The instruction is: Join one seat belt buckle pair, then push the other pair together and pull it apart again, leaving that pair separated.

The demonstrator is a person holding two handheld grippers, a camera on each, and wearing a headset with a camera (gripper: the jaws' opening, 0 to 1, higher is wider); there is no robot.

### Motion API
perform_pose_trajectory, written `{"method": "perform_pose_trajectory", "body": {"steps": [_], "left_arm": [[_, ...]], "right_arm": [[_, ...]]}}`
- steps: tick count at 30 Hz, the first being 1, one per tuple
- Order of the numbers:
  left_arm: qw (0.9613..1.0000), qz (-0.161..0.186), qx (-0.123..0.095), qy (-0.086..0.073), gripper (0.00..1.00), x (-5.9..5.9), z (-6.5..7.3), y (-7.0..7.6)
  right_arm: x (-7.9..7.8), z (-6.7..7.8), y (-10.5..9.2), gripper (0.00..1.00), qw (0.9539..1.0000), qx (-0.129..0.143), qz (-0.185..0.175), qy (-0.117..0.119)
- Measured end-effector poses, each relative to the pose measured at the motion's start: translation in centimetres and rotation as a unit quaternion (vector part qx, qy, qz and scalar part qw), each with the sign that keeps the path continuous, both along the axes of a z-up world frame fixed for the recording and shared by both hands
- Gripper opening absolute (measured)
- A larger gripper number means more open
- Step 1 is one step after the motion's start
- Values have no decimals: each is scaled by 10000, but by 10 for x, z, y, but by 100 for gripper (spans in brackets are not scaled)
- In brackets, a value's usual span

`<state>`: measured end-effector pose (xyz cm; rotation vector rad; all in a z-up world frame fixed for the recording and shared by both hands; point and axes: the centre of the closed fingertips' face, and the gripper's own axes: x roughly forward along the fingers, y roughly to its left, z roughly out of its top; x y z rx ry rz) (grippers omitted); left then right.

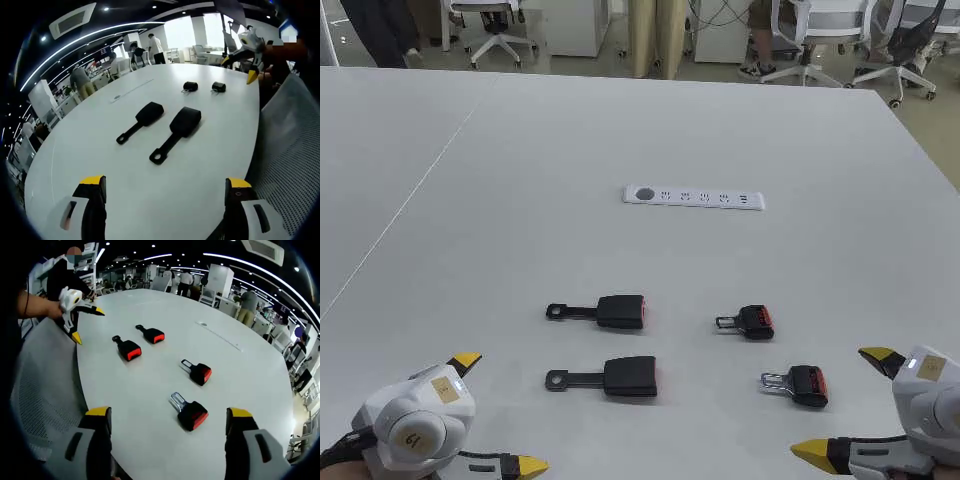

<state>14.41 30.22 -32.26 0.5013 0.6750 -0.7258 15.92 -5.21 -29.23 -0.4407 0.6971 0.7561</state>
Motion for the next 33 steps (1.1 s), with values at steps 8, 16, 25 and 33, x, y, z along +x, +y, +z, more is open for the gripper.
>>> {"method": "perform_pose_trajectory", "body": {"steps": [8, 16, 25, 33], "left_arm": [[9999, -103, 111, 24, 100, -2, -3, -2], [9999, -88, 93, 23, 100, -1, -2, -1], [9998, 105, -176, 73, 100, 4, -1, 2], [9999, 7, -89, -54, 100, 3, 3, 0]], "right_arm": [[-4, -3, 1, 96, 10000, 13, -25, 49], [-6, -4, 6, 97, 9999, -74, 112, 26], [-3, 3, 3, 97, 9997, 162, -192, 26], [4, 16, 14, 96, 9960, 721, -526, -21]]}}
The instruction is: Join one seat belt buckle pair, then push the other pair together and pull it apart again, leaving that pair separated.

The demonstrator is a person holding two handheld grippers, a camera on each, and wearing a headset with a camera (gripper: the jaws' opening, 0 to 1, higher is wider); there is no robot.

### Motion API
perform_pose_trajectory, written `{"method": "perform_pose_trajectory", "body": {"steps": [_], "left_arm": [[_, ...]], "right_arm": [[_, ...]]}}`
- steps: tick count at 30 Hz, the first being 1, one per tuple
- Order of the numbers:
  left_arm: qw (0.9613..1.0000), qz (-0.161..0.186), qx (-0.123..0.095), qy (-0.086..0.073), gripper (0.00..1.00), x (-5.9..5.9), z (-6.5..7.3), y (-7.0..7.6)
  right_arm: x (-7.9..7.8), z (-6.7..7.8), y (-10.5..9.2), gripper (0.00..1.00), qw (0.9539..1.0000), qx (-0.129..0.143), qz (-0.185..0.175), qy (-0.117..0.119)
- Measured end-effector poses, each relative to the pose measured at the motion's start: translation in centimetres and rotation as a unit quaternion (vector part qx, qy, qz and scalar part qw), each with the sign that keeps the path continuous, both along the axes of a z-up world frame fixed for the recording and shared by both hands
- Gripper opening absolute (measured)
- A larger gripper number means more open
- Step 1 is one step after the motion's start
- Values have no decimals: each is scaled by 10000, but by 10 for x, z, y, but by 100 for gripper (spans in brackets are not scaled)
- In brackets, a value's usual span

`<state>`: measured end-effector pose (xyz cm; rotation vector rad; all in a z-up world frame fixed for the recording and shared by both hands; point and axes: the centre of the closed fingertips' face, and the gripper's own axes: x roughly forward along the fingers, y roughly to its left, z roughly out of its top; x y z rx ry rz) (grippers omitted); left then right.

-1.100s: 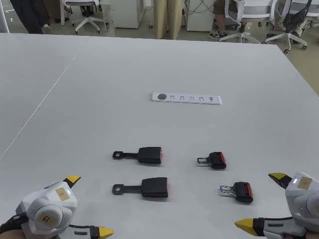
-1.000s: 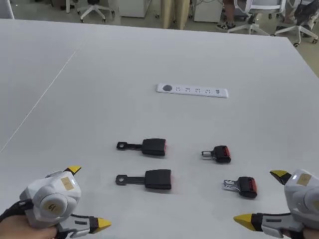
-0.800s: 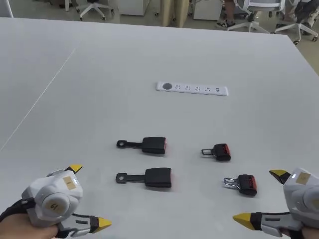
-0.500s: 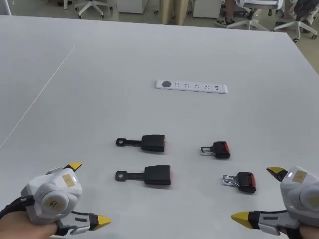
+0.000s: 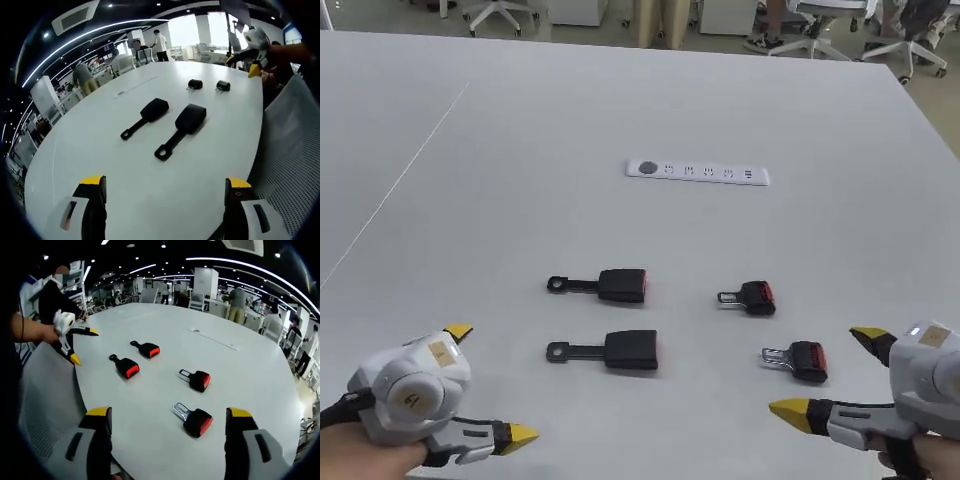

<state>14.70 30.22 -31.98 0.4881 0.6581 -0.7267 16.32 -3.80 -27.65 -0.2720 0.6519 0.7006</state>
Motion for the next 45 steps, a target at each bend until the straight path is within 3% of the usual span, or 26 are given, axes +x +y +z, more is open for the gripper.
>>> {"method": "perform_pose_trajectory", "body": {"steps": [8, 15, 16, 18, 24, 27, 28, 34, 40, 45], "left_arm": [[9999, 46, -91, -58, 98, 1, 6, -1], [9999, -139, -45, -35, 98, -3, 3, -8], [9999, -149, -46, -15, 97, -3, 3, -9], [9998, -104, -146, -24, 96, -3, 7, -11], [9999, -113, -106, -30, 94, -4, 8, -13], [9999, -96, -113, -16, 92, -4, 9, -14], [9999, -103, -113, -44, 92, -4, 11, -15], [9998, -51, -123, -111, 90, 1, 14, -11], [9999, 74, -57, -116, 88, 5, 14, -5], [9999, 17, -79, -105, 83, 5, 21, -12]], "right_arm": [[-6, 1, 14, 95, 9998, 169, 66, 41], [-3, 5, 10, 94, 9998, -42, 112, -135], [-3, 6, 8, 94, 9999, -12, 85, -127], [-4, 13, 11, 93, 9994, 346, -56, -41], [-6, 21, 6, 90, 9998, 139, 52, -105], [-2, 22, 1, 90, 9995, -106, 107, -262], [-2, 21, -3, 90, 9989, -321, 119, -311], [-2, 23, 0, 92, 9985, -318, 232, -373], [-7, 18, -3, 93, 9985, -412, 292, -202], [-7, 17, -9, 90, 9995, -296, 128, -10]]}}
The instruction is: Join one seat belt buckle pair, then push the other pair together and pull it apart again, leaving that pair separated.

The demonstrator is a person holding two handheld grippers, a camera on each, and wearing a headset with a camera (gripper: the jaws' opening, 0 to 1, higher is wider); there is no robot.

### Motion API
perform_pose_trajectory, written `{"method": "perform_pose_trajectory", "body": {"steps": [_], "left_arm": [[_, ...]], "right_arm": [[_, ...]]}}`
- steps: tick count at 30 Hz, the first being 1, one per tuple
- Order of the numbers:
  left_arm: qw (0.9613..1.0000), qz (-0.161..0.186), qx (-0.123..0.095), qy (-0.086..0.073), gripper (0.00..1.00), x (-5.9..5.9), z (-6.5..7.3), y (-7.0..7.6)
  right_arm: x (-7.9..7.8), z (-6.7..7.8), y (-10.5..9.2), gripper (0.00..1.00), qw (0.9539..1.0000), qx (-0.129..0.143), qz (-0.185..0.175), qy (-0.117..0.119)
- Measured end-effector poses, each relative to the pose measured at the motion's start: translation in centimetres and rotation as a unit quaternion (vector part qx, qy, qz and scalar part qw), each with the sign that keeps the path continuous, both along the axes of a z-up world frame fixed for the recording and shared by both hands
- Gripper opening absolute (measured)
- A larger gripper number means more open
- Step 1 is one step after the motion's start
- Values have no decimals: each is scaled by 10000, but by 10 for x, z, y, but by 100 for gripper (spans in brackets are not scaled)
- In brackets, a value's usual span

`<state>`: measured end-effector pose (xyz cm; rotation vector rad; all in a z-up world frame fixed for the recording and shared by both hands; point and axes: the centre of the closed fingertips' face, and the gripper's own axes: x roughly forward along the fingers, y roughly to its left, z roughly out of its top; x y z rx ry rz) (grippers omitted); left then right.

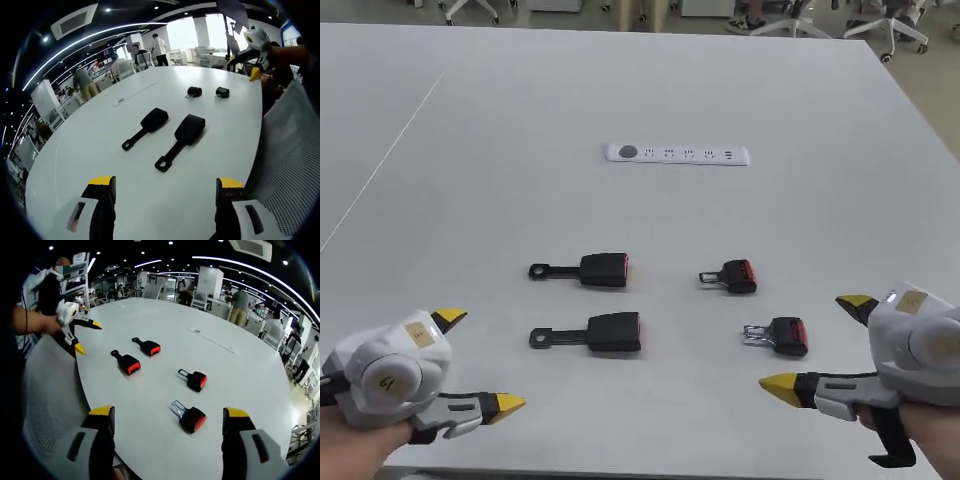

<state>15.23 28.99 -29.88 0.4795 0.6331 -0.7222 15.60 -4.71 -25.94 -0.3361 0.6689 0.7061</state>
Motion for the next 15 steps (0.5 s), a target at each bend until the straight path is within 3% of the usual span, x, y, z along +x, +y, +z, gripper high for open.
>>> {"method": "perform_pose_trajectory", "body": {"steps": [3, 7, 13, 15], "left_arm": [[9999, -102, -13, 25, 83, -1, 3, -9], [9996, -251, -55, -75, 83, 6, 9, -22], [9986, -517, 53, -82, 78, 15, 8, -36], [9970, -714, 248, -158, 76, 18, 6, -39]], "right_arm": [[1, -1, -4, 88, 9997, -197, 127, -36], [3, 0, -4, 86, 9991, -291, 300, -93], [2, -3, 0, 84, 9980, -367, 508, -71], [1, -6, 0, 82, 9973, -460, 567, -91]]}}
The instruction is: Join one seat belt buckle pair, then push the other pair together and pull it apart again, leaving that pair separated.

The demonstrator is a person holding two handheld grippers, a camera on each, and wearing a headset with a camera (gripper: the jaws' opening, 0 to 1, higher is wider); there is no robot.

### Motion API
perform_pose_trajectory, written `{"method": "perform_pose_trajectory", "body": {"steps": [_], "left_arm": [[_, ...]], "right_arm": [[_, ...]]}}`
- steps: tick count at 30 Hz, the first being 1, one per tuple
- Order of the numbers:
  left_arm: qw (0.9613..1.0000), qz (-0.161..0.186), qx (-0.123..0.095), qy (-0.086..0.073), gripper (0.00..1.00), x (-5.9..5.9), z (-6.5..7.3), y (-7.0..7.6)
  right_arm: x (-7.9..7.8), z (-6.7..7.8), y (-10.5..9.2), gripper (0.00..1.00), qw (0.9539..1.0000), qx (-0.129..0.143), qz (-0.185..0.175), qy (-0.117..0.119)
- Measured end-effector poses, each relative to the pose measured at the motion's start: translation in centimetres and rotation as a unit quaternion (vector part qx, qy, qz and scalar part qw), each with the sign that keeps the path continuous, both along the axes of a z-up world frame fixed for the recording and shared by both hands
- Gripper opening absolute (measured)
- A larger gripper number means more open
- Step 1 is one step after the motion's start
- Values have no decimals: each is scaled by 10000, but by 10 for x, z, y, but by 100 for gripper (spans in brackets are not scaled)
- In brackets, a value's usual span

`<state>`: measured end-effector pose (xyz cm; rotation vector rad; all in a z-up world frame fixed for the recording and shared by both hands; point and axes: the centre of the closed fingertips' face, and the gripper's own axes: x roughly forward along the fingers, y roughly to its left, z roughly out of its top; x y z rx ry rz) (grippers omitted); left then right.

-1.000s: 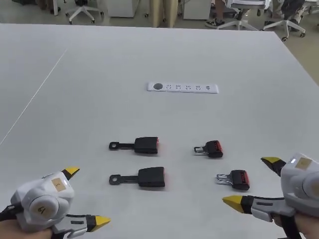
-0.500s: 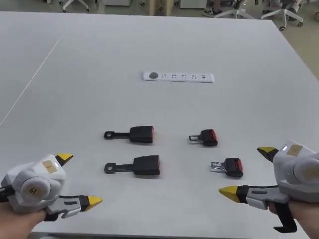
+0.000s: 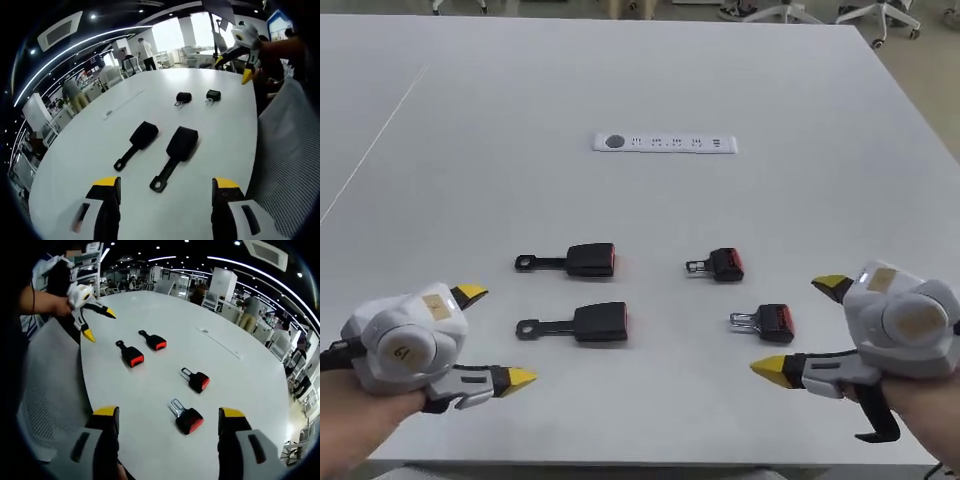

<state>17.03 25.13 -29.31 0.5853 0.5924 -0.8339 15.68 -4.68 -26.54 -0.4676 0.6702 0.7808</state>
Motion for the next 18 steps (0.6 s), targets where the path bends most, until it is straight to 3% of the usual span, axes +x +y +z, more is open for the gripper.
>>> {"method": "perform_pose_trajectory", "body": {"steps": [4, 7, 9, 10, 12, 14, 18], "left_arm": [[10000, -71, 7, 56, 69, 3, -1, -7], [9998, -202, 41, -42, 68, 2, 3, -15], [9997, -206, -66, 87, 62, 0, 5, -20], [9997, -231, -52, 64, 60, 0, 6, -23], [9993, -375, -54, 61, 55, -1, 7, -31], [9982, -564, -37, 178, 53, -3, 2, -38], [9964, -829, 56, 139, 46, -3, 2, -48]], "right_arm": [[-1, -7, -3, 76, 9999, -87, 84, 87], [0, -9, -6, 72, 9998, -96, 177, 88], [1, -9, -6, 69, 9996, -52, 239, 117], [2, -10, -7, 67, 9994, -80, 308, 126], [6, -14, -9, 66, 9975, -358, 605, -1], [5, -17, -9, 63, 9961, -424, 775, 86], [12, -18, -13, 55, 9946, -441, 930, 161]]}}
